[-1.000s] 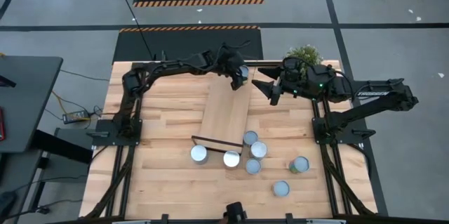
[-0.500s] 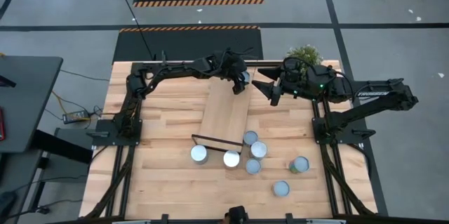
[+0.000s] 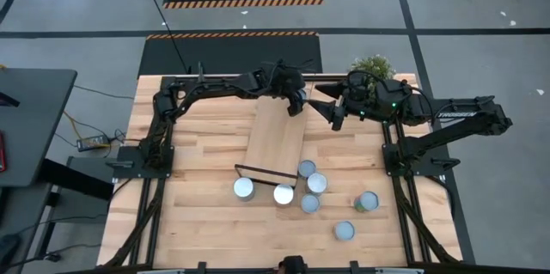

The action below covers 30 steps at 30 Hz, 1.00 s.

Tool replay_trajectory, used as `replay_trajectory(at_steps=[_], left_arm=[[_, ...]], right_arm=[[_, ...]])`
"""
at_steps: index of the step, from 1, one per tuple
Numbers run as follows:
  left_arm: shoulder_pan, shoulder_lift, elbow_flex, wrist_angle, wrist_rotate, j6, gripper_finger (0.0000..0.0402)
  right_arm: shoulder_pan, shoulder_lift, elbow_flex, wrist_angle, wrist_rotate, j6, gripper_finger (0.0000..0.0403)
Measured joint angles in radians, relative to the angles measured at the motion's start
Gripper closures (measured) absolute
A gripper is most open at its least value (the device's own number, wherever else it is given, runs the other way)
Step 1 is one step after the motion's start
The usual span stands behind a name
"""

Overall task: Pick and place cans onto a shelf
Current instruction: Put the dark orange can on the shelf aligned with the green can

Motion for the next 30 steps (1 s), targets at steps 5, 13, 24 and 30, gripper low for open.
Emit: replay_trajectory(at_steps=[5, 13, 24, 30], left_arm=[[-0.015, -0.023, -0.001, -0.007, -0.015, 0.000, 0.0044], [-0.077, -0.144, -0.001, -0.145, 0.041, -0.027, 0.0066], [-0.223, -0.352, 0.000, -0.384, 0.106, -0.237, 0.0107], [-0.370, -0.398, -0.001, -0.360, 0.090, -0.338, 0.0113]], right_arm=[[0.000, -0.001, 0.000, -0.002, -0.057, -0.006, 0.0054], [0.001, -0.103, 0.000, -0.073, -0.075, -0.056, 0.0054], [0.018, -0.196, 0.000, -0.327, -0.097, -0.071, 0.0054], [0.017, -0.193, 0.000, -0.402, -0.159, -0.085, 0.0054]])
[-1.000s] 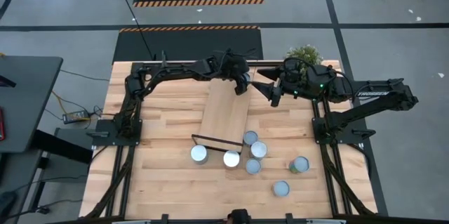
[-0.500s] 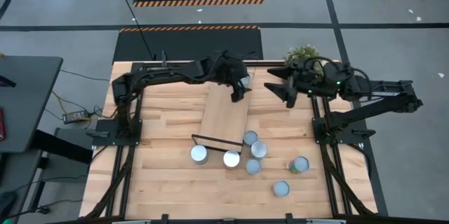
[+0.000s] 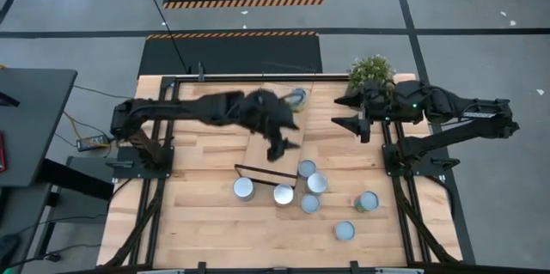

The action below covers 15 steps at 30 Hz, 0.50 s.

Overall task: Pick and place cans onto a shelf
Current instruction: Put the dark orange can on the shelf aligned with the green can

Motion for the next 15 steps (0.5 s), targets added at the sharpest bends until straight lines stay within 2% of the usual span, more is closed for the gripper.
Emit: replay_trajectory(at_steps=[3, 7, 11, 15], left_arm=[[-0.072, 0.000, 0.000, 0.030, -0.003, -0.093, 0.0114], [-0.172, 0.000, 0.000, 0.047, -0.020, -0.200, 0.0114], [-0.268, 0.001, 0.000, 0.021, -0.083, -0.305, 0.0114], [-0.347, 0.002, 0.000, -0.061, -0.174, -0.429, 0.0114]], right_arm=[[0.000, 0.012, 0.000, -0.074, -0.021, -0.010, 0.0054], [0.011, 0.041, 0.000, -0.135, -0.103, 0.007, 0.0054], [0.045, 0.083, 0.000, -0.196, -0.176, 0.009, 0.0054], [0.102, 0.125, 0.000, -0.299, -0.196, 0.032, 0.0054]])
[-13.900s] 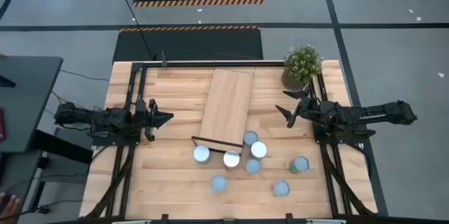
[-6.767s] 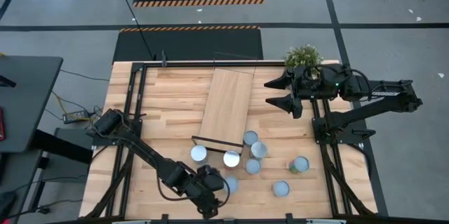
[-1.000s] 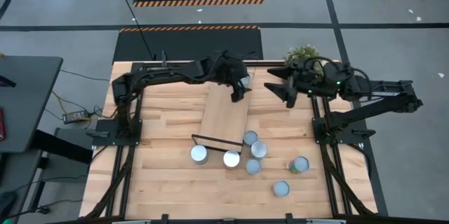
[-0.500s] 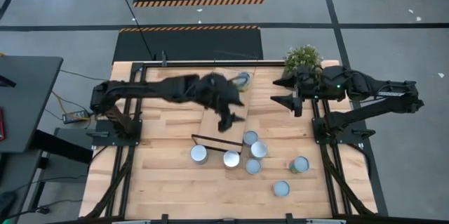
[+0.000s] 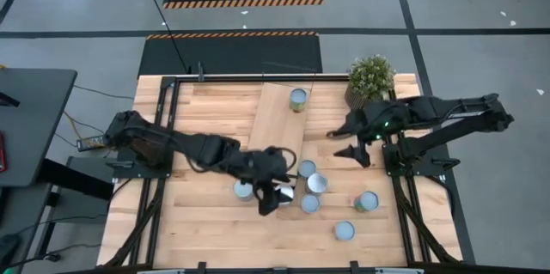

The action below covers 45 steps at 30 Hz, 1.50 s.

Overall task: Pick and place cans onto a shelf
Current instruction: Put the dark orange can on the shelf aligned with the green can

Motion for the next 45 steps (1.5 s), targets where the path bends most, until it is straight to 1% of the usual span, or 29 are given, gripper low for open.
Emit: replay_trajectory(at_steps=[4, 8, 11, 13, 16, 18, 21, 25, 33, 38, 45], left_arm=[[-0.083, 0.000, 0.000, -0.064, -0.112, -0.070, 0.0122], [-0.158, 0.000, 0.000, -0.123, -0.217, -0.094, 0.0140], [-0.204, 0.000, 0.000, -0.155, -0.268, -0.110, 0.0157], [-0.229, 0.000, 0.000, -0.165, -0.278, -0.126, 0.0168], [-0.273, 0.000, 0.000, -0.163, -0.278, -0.150, 0.0183], [-0.306, 0.000, 0.000, -0.161, -0.276, -0.158, 0.0192], [-0.354, 0.000, 0.000, -0.161, -0.278, -0.162, 0.0204], [-0.398, 0.000, 0.000, -0.152, -0.278, -0.188, 0.0216], [-0.457, 0.001, 0.000, -0.128, -0.283, -0.204, 0.0223], [-0.493, 0.001, 0.000, -0.128, -0.283, -0.230, 0.0224], [-0.531, 0.001, 0.000, -0.118, -0.282, -0.256, 0.0224]], right_arm=[[0.060, 0.036, 0.000, -0.111, 0.009, 0.112, 0.0054], [0.102, 0.073, 0.000, -0.261, 0.057, 0.286, 0.0054], [0.128, 0.120, 0.000, -0.390, 0.067, 0.412, 0.0054], [0.156, 0.164, 0.000, -0.411, 0.043, 0.450, 0.0054], [0.215, 0.242, 0.000, -0.361, -0.023, 0.478, 0.0054], [0.266, 0.298, 0.001, -0.309, -0.046, 0.494, 0.0054], [0.344, 0.383, 0.024, -0.293, -0.049, 0.516, 0.0054], [0.439, 0.498, 0.091, -0.286, -0.042, 0.558, 0.0055], [0.567, 0.716, 0.258, -0.297, -0.042, 0.560, 0.0055], [0.628, 0.799, 0.312, -0.316, -0.094, 0.537, 0.0055], [0.701, 0.859, 0.317, -0.324, -0.124, 0.456, 0.0055]])
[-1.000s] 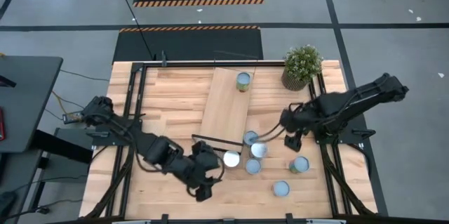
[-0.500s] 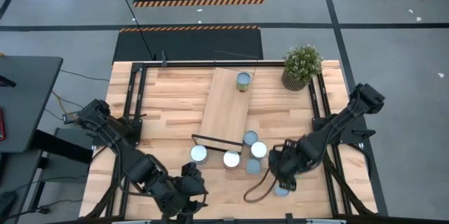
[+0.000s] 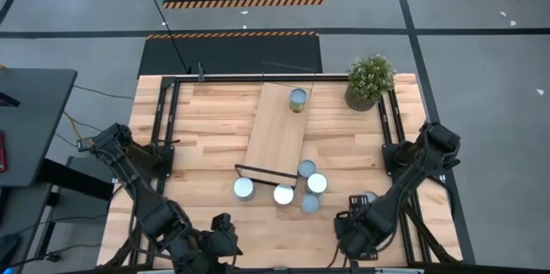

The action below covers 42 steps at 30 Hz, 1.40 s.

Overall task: Pick and place cans onto a shelf
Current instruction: Put the dark orange can on the shelf aligned with the green can

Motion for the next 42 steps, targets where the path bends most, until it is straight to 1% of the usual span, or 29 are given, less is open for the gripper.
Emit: replay_trajectory(at_steps=[7, 13, 16, 21, 24, 28, 36, 42], left_arm=[[-0.006, 0.000, 0.000, 0.007, 0.004, -0.027, 0.0224], [-0.010, 0.000, 0.000, 0.020, 0.014, -0.028, 0.0225], [-0.010, 0.000, 0.000, 0.025, 0.020, -0.028, 0.0225], [-0.010, 0.000, 0.000, 0.028, 0.021, -0.031, 0.0225], [-0.009, 0.000, 0.000, 0.040, 0.021, -0.058, 0.0225], [-0.009, 0.000, 0.000, 0.054, 0.022, -0.081, 0.0225], [-0.022, 0.000, 0.000, 0.091, 0.022, -0.087, 0.0225], [-0.029, 0.000, 0.000, 0.093, 0.022, -0.086, 0.0225]], right_arm=[[0.018, 0.045, -0.002, 0.017, 0.038, -0.027, 0.0055], [0.018, 0.049, -0.008, 0.038, 0.108, -0.055, 0.0052], [0.014, 0.049, -0.008, 0.079, 0.114, -0.086, 0.0041], [0.007, 0.068, -0.011, 0.135, 0.130, -0.156, 0.0010], [0.000, 0.081, -0.011, 0.164, 0.122, -0.180, 0.0006], [-0.014, 0.095, -0.010, 0.164, 0.143, -0.198, 0.0016], [-0.043, 0.126, -0.010, 0.222, 0.122, -0.228, 0.0058], [-0.088, 0.112, -0.010, 0.186, 0.084, -0.160, 0.0102]])
